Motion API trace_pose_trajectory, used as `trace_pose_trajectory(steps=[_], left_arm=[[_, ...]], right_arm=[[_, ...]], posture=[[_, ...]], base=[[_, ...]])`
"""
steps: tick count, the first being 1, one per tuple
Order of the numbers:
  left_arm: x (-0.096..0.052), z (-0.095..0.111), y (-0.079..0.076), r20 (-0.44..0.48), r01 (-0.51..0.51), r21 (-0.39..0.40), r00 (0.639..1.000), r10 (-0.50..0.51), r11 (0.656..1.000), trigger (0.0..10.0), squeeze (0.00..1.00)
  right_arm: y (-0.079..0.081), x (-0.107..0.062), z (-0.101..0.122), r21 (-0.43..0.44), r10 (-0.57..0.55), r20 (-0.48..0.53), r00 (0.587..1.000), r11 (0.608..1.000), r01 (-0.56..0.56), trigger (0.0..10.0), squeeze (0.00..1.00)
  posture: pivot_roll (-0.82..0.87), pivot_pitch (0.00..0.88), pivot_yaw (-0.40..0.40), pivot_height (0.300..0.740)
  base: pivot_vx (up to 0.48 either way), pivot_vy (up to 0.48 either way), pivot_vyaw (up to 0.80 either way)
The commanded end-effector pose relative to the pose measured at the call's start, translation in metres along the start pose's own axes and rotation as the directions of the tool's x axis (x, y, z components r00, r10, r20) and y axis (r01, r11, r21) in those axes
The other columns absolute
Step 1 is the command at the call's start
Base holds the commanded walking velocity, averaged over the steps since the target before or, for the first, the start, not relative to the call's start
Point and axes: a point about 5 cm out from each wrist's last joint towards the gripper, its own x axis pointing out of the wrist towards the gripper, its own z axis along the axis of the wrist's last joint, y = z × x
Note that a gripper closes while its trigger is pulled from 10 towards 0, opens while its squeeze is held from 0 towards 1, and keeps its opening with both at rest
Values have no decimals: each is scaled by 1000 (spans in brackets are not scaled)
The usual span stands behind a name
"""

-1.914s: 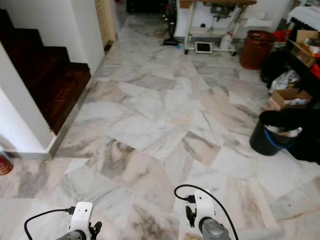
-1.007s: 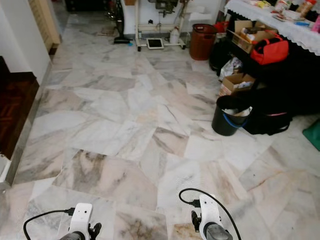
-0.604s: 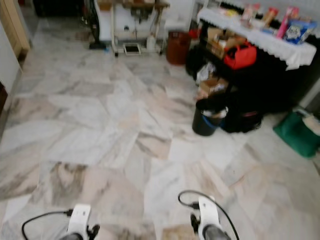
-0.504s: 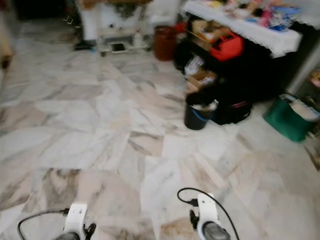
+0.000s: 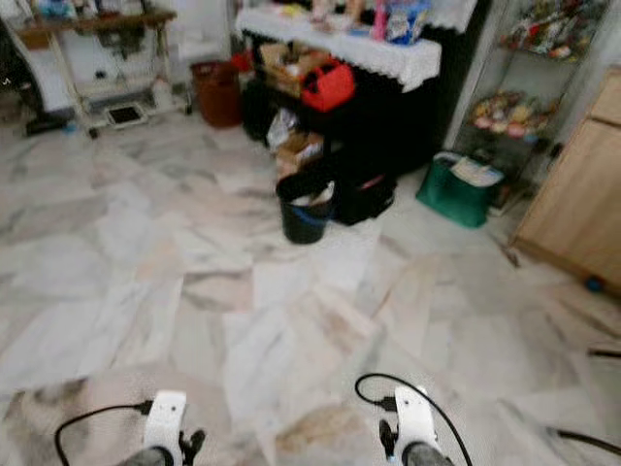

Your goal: Setting the table

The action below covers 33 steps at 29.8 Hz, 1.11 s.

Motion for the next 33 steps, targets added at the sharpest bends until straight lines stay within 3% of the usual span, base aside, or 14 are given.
trace_pose_trajectory(steps=[1,33], left_arm=[[1,2,-2,-1,5,10,1000,-4,1000,10000,0],[1,4,0,1,6,19,1000,-6,1000,10000,0]], right_arm=[[-5,0,1,7,-17,1,1000,1000,17,10000,0],[-2,0,-1,23,-20,-1,1000,1000,20,10000,0]], posture=[[51,0,-26,740],[46,0,-12,740]], base=[[0,-480,-763],[0,0,-765]])
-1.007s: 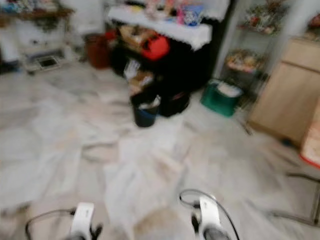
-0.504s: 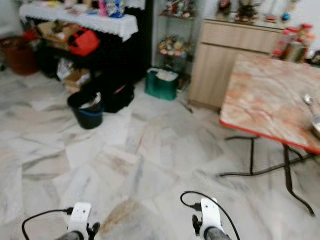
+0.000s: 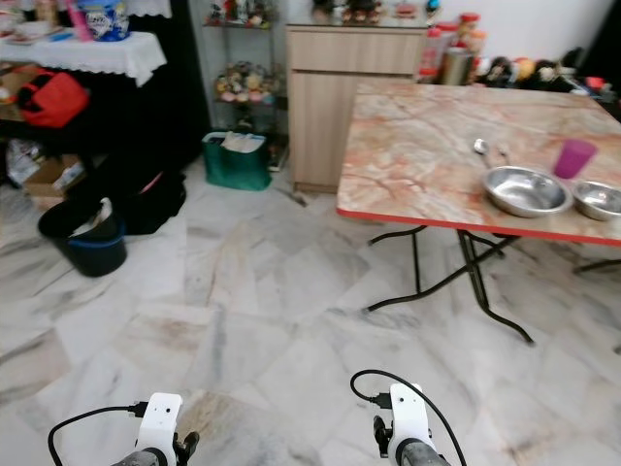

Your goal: Setting the table

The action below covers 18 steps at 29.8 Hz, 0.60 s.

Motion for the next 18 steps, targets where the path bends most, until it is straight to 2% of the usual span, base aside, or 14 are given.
trace_pose_trajectory(steps=[1,4,6,18], left_arm=[[0,0,-1,-9,6,19,1000,-6,1000,10000,0],[0,0,0,-8,2,32,1000,-1,999,10000,0],[0,1,0,-9,-4,45,1000,4,999,10000,0],[0,-1,0,-18,-6,44,1000,7,999,10000,0]], right_arm=[[1,0,1,7,-1,5,1000,1000,1,10000,0],[1,0,1,14,-1,7,1000,1000,1,10000,0],[2,0,1,8,2,12,1000,1000,-2,10000,0],[2,1,4,7,-1,23,1000,1000,1,10000,0]], posture=[[46,0,-12,740],[46,0,-12,740],[49,0,-11,740],[47,0,-15,740]], base=[[0,0,-763],[0,0,-763],[0,-178,0],[0,-480,0]])
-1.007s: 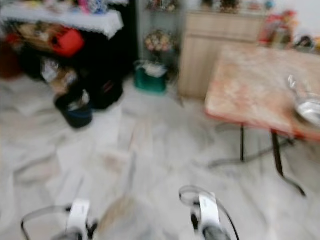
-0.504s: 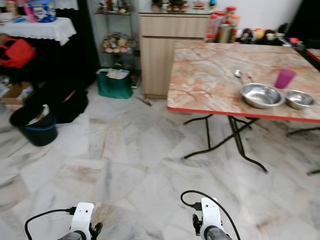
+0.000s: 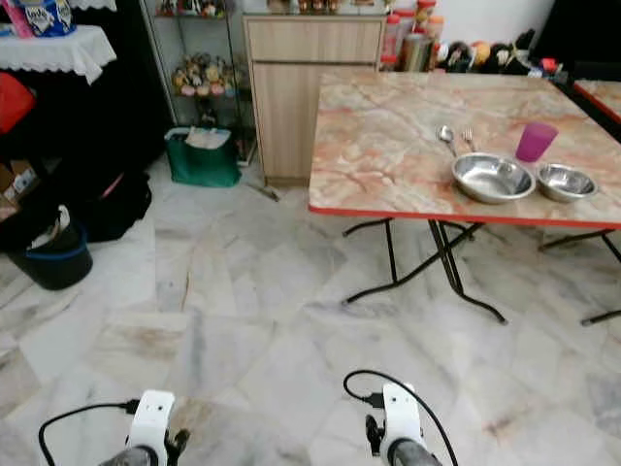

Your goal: Setting the table

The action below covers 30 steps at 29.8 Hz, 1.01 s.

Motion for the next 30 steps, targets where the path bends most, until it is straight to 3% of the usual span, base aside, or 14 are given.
trace_pose_trajectory(steps=[1,22,30], left_arm=[[-1,-7,-3,-32,8,15,999,-8,1000,10000,0],[-1,-7,-3,-26,5,10,1000,-5,1000,10000,0],[2,13,-2,57,1,-14,998,0,1000,10000,0]], right_arm=[[-2,0,1,5,-10,3,1000,1000,10,10000,0],[-2,0,0,0,-11,-1,1000,1000,11,10000,0],[0,0,1,-13,-4,2,1000,1000,4,10000,0]], posture=[[49,0,-16,740],[49,0,-16,740],[54,0,-24,740]], base=[[0,-480,0],[0,-408,0],[0,0,0]])
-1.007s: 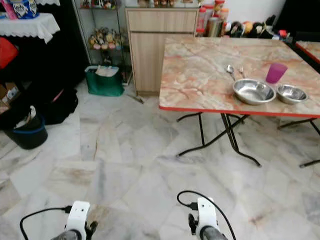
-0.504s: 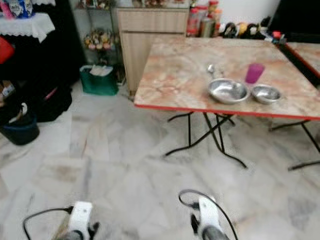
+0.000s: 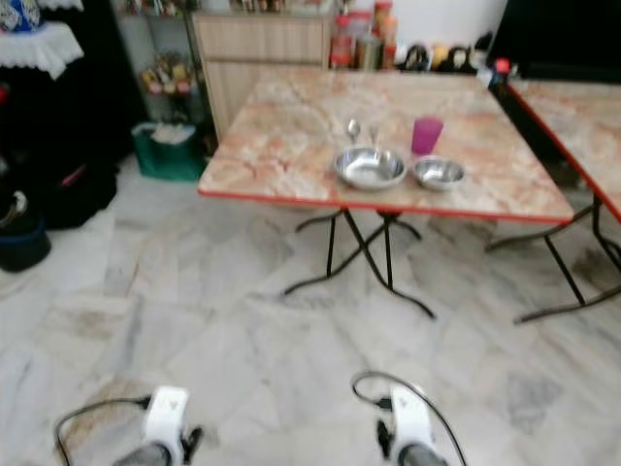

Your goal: Setting the table

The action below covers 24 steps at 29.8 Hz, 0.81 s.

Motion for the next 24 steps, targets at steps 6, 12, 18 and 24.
trace_pose_trajectory(steps=[6,12,18,24], left_arm=[[1,12,12,40,-38,-12,998,39,999,10000,0],[1,11,12,39,-40,-23,998,41,999,10000,0],[1,10,11,33,-42,-27,999,42,999,10000,0],[1,8,10,27,-40,-27,999,41,999,10000,0]], right_arm=[[9,1,5,-4,22,14,1000,1000,-22,10000,0],[9,2,6,3,21,20,1000,1000,-21,10000,0],[7,1,2,20,7,-1,1000,1000,-7,10000,0],[6,1,5,1,7,14,1000,1000,-7,10000,0]], posture=[[53,0,-24,740],[43,0,-18,740],[45,0,-21,740],[44,0,-24,740]], base=[[0,0,0],[93,0,0],[284,0,-121],[281,0,-365]])
